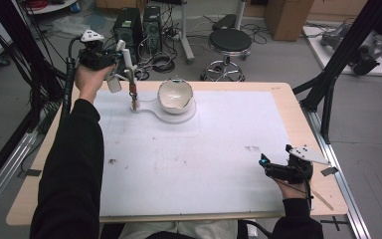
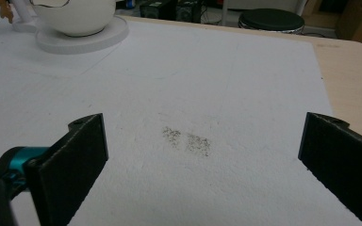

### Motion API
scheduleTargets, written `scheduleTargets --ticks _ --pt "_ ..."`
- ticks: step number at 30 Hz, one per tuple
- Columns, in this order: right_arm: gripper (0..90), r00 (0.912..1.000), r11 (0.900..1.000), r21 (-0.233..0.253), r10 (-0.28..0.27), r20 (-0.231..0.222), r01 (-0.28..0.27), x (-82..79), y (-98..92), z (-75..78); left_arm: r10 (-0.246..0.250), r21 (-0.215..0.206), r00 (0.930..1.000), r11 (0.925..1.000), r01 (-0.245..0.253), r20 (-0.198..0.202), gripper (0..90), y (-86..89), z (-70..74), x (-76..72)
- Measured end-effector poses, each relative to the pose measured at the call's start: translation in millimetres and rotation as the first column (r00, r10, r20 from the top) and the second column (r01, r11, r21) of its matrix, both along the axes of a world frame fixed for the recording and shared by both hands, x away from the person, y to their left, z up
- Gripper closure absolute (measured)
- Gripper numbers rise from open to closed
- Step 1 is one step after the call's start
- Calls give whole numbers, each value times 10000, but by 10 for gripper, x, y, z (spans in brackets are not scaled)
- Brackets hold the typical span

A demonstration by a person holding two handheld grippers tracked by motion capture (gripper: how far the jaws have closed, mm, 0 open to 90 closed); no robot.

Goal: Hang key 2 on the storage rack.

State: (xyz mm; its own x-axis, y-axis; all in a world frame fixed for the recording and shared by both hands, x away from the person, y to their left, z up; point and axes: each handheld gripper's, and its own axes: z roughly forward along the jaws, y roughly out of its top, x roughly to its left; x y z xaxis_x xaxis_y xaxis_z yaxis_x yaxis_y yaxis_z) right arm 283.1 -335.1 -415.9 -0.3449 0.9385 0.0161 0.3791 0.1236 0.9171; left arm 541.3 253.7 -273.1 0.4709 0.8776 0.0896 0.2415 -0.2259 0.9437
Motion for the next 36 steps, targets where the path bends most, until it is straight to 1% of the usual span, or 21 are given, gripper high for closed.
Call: scheduleTargets --ticks 1,4,7,10,12,15,19,20,21,22,24,25,26,27,28,29,31,33,34,35,36 --pt "11 10000 10000 9 -10 -13 10 2 0 -3 24 -23 10000 10000 -24 -39 747 10 -4 5" --pt "11 10000 10000 -40 -20 -76 20 9 1 -13 -60 -420 9999 9991 54 -121 748 19 -29 27" --pt "11 10000 10000 -59 -42 -64 41 13 -2 -18 -224 -623 9997 9978 217 -111 747 -5 -44 44" --pt "11 9999 9999 -31 -97 -39 97 16 -10 -20 -255 -752 9996 9969 247 -100 747 -30 -57 53" --pt "11 9999 9999 -42 -110 -65 109 17 -8 -21 -290 -981 9989 9949 254 -358 747 -22 -78 67" --pt "11 9999 10000 -52 -70 -89 70 23 -1 -25 -379 -965 9974 9948 319 -608 747 -11 -109 77" --pt "11 9999 10000 -60 -58 -124 57 23 3 -25 -318 -996 9968 9947 244 -735 744 -11 -109 71" --pt "11 9999 10000 -60 -78 -67 78 26 0 -26 -233 -972 9963 9952 152 -826 741 -7 -103 66" --pt "11 10000 10000 -60 -72 -70 71 25 -3 -24 -253 -1048 9950 9944 151 -967 730 1 -101 63" --pt "11 10000 10000 -50 -64 -69 64 24 -4 -23 -246 -1191 9930 9928 107 -1157 693 16 -101 64" --pt "11 10000 10000 -22 -73 -69 73 21 0 -20 25 -1395 9861 9899 -260 -1662 596 58 -111 71" --pt "11 9999 10000 -21 -61 -80 61 21 1 -20 -36 -1568 9823 9873 -263 -1872 563 87 -123 74" --pt "11 10000 10000 -44 -40 -71 39 24 0 -22 -216 -1799 9790 9836 -156 -2029 527 120 -135 74" --pt "11 10000 10000 -45 -27 -81 27 25 2 -22 -380 -2128 9767 9771 -80 -2114 468 145 -152 72" --pt "11 10000 10000 -54 -24 -70 24 25 4 -22 -476 -2446 9742 9696 -80 -2204 449 166 -169 67" --pt "11 10000 10000 -45 -24 -58 24 26 4 -20 -538 -2639 9721 9645 -86 -2281 432 186 -184 61" --pt "11 10000 10000 -51 -26 -32 26 26 0 -16 -566 -2834 9687 9589 -147 -2418 406 231 -217 46" --pt "10 10000 10000 23 -51 -26 51 23 1 -13 -575 -3067 9661 9515 -232 -2516 374 274 -266 31" --pt "11 10000 10000 20 -53 -10 53 25 -2 -13 -558 -3057 9645 9517 -267 -2581 363 296 -283 26" --pt "11 10000 10000 35 -43 -12 43 27 -2 -14 -520 -3049 9656 9519 -292 -2547 349 318 -296 13" --pt "11 10000 10000 40 -57 -39 57 26 1 -14 -514 -3115 9673 9498 -295 -2484 320 342 -305 -4"
